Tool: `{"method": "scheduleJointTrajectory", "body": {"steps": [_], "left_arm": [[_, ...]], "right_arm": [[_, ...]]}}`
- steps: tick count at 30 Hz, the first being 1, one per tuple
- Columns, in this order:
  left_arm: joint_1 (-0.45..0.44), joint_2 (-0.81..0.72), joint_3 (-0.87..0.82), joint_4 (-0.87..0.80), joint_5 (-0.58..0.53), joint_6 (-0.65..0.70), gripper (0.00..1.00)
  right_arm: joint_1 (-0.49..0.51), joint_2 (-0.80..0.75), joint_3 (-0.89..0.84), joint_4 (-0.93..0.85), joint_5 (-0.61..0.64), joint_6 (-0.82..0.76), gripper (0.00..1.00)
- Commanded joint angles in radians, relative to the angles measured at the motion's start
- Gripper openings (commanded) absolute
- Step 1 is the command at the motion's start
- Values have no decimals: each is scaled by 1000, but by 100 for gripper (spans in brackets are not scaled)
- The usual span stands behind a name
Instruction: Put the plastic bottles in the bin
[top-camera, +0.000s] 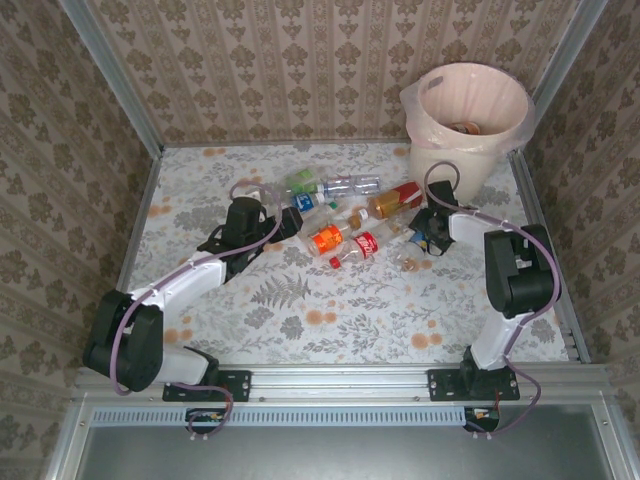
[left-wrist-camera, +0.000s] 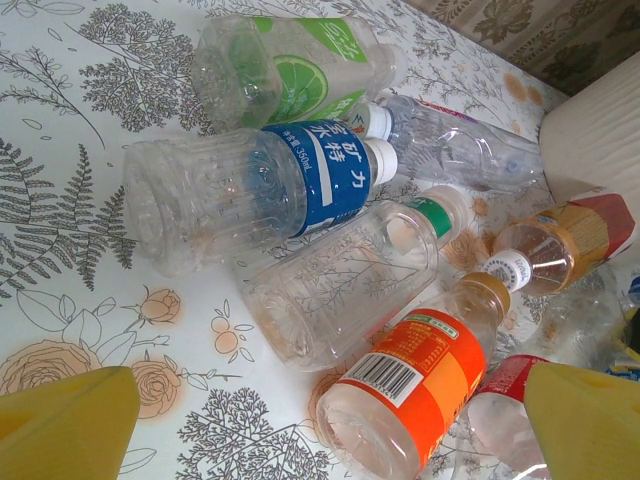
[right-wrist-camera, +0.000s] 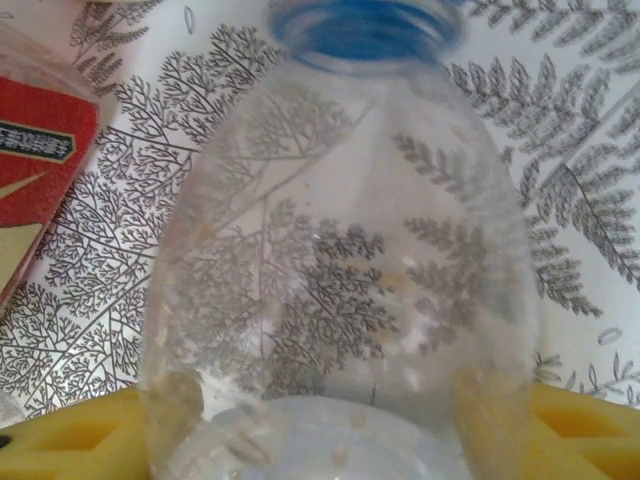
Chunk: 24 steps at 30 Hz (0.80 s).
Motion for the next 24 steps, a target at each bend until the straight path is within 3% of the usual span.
{"method": "scheduleJointTrajectory", "body": {"steps": [1, 8, 15, 19, 24], "left_arm": [[8, -2, -1, 6, -7, -21, 100], [8, 7, 7, 11, -5, -26, 100], [8, 9, 14, 11, -4, -33, 100], [9, 9, 16, 13, -3, -36, 100], [9, -3, 10, 11, -2, -42, 100]], "right_arm": [[6, -90, -61, 27, 30, -27, 61], [11, -317, -135, 48, 62, -147, 50], [35, -555, -111, 151, -73, -296, 45], [40, -606, -32, 175, -150, -366, 45], [38, -607, 73, 227, -136, -413, 45]]}}
